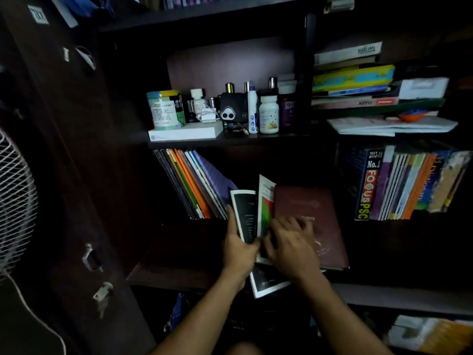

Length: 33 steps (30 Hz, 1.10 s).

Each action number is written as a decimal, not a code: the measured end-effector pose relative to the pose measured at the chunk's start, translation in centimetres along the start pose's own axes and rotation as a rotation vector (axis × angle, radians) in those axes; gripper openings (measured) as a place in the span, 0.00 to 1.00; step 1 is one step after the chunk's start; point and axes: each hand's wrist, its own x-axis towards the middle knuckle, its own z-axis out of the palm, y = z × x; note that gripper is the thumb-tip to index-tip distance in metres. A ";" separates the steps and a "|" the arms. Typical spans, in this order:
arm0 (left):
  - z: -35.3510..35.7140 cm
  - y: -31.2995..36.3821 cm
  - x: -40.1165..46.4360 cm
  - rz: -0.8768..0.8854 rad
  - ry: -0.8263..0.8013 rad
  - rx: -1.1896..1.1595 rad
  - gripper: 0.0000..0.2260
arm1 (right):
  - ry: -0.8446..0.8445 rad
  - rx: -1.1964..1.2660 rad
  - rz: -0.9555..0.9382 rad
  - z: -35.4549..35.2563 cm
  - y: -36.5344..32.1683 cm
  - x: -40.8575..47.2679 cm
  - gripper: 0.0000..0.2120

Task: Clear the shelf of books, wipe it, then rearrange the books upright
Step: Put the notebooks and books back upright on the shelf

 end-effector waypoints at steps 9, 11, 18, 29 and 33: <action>-6.7 3.5 -1.3 0.389 0.287 0.399 0.25 | -0.069 0.004 -0.032 2.2 0.8 -0.2 0.23; -6.9 3.1 -2.8 0.433 0.227 0.422 0.28 | -0.075 0.029 -0.043 1.7 0.8 -0.4 0.26; -6.6 2.4 -5.4 0.452 -0.069 0.414 0.40 | -0.106 0.107 -0.035 0.6 0.5 -0.5 0.34; -7.6 3.2 -4.2 0.300 0.139 0.302 0.27 | -0.081 0.138 -0.095 1.0 0.6 -0.7 0.44; -7.5 2.7 -5.1 0.238 0.130 0.178 0.29 | 0.037 0.127 0.128 2.3 1.0 -0.4 0.43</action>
